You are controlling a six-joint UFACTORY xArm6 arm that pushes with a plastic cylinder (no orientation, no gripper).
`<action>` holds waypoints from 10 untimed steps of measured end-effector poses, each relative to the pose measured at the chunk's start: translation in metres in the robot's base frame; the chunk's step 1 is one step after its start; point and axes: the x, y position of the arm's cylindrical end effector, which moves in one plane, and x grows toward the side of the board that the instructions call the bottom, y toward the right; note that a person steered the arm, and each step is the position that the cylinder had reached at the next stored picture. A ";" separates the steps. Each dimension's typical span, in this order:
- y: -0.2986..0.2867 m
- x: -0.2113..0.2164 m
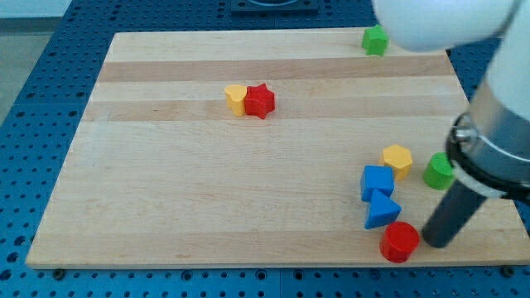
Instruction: Move the green circle toward the green star
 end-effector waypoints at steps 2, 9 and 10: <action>0.022 -0.033; -0.019 -0.111; -0.018 -0.116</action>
